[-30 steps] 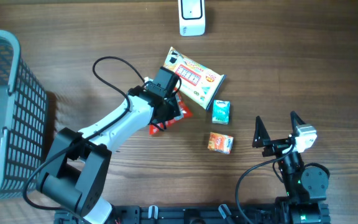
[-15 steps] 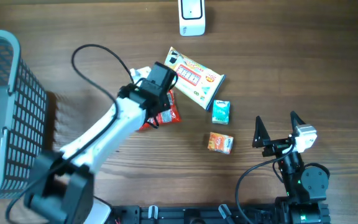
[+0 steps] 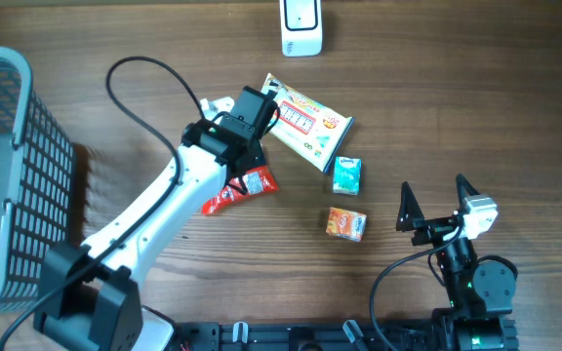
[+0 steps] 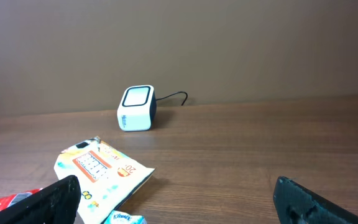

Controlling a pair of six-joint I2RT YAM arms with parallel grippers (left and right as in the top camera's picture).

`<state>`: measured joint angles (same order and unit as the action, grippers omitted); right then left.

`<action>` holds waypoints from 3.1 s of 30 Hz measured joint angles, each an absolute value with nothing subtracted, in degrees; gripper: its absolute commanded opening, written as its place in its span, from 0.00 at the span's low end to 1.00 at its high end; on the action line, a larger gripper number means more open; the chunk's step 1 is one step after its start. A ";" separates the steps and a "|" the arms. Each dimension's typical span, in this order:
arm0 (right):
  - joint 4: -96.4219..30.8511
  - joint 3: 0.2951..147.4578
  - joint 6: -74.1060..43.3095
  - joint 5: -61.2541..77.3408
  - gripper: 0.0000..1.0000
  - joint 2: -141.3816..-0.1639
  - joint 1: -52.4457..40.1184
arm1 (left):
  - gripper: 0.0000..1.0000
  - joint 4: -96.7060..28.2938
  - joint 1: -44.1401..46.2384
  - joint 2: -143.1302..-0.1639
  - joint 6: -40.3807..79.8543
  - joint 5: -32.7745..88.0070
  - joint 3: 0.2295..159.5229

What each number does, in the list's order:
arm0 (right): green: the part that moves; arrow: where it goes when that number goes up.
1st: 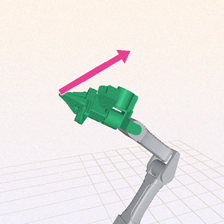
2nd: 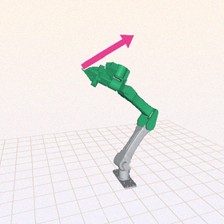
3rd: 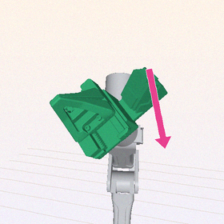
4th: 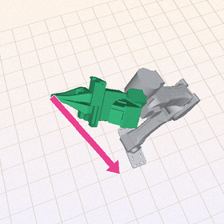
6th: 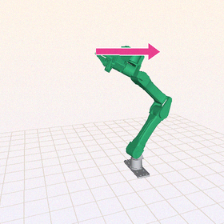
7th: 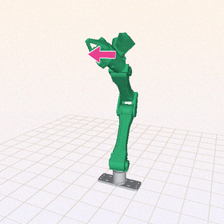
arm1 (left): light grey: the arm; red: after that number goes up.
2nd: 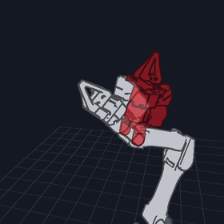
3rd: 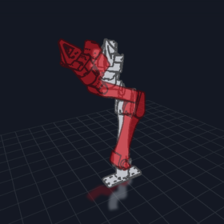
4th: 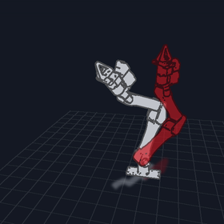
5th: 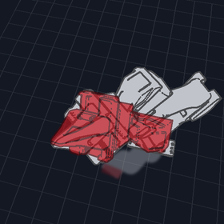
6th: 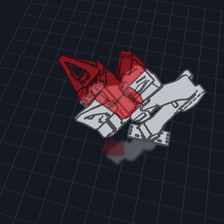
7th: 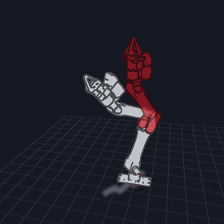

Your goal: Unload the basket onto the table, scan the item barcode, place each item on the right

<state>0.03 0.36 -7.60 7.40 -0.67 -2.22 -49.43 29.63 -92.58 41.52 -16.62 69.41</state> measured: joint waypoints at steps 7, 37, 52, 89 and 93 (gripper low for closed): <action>0.03 0.36 -7.60 7.40 1.00 -0.67 -2.22 | 0.04 -43.20 29.63 -99.48 41.63 -21.19 61.52; 0.03 0.36 -7.60 7.40 1.00 -0.67 -2.22 | 0.04 -52.56 18.59 -103.90 41.21 -23.11 66.37; 0.03 0.36 -7.60 7.40 1.00 -0.67 -2.22 | 0.04 -40.60 20.53 -102.78 38.74 0.36 62.24; 0.03 0.36 -7.60 7.40 1.00 -0.67 -2.22 | 0.04 -43.05 28.97 -107.66 28.47 17.56 67.09; 0.03 0.36 -7.60 7.40 1.00 -0.67 -2.22 | 0.04 -51.75 26.92 -104.47 28.12 14.28 74.72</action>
